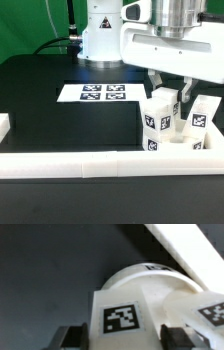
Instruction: Assemble stool
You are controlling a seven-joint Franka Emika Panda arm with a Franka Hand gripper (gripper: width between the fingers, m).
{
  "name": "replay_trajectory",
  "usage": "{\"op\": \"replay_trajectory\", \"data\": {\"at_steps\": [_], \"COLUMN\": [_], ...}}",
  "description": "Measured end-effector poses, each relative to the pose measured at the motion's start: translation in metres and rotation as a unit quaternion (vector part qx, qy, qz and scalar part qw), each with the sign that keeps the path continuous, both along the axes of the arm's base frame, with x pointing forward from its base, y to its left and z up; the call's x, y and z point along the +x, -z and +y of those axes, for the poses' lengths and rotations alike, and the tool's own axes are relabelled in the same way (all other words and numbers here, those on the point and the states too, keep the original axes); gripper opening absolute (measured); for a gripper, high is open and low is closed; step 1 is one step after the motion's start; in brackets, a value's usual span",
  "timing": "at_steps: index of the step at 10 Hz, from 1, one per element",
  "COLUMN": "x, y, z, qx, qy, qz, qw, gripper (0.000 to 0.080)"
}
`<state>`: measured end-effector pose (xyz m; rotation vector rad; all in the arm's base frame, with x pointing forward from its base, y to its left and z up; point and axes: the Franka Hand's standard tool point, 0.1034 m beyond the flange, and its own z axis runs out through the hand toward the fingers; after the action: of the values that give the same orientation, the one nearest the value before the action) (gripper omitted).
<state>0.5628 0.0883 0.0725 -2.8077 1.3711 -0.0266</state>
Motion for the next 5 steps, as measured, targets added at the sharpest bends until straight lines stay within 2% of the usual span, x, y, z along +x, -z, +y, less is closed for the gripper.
{"op": "replay_trajectory", "data": {"at_steps": [3, 4, 5], "x": [0.0, 0.0025, 0.0037], "y": [0.0, -0.0003, -0.0004], "z": [0.0029, 0.0023, 0.0034], "qx": [0.029, 0.045, 0.051], "qy": [0.183, 0.255, 0.298], "qz": [0.002, -0.01, -0.018], "qw": [0.983, 0.966, 0.953], "gripper": [0.0343, 0.0343, 0.0343]}}
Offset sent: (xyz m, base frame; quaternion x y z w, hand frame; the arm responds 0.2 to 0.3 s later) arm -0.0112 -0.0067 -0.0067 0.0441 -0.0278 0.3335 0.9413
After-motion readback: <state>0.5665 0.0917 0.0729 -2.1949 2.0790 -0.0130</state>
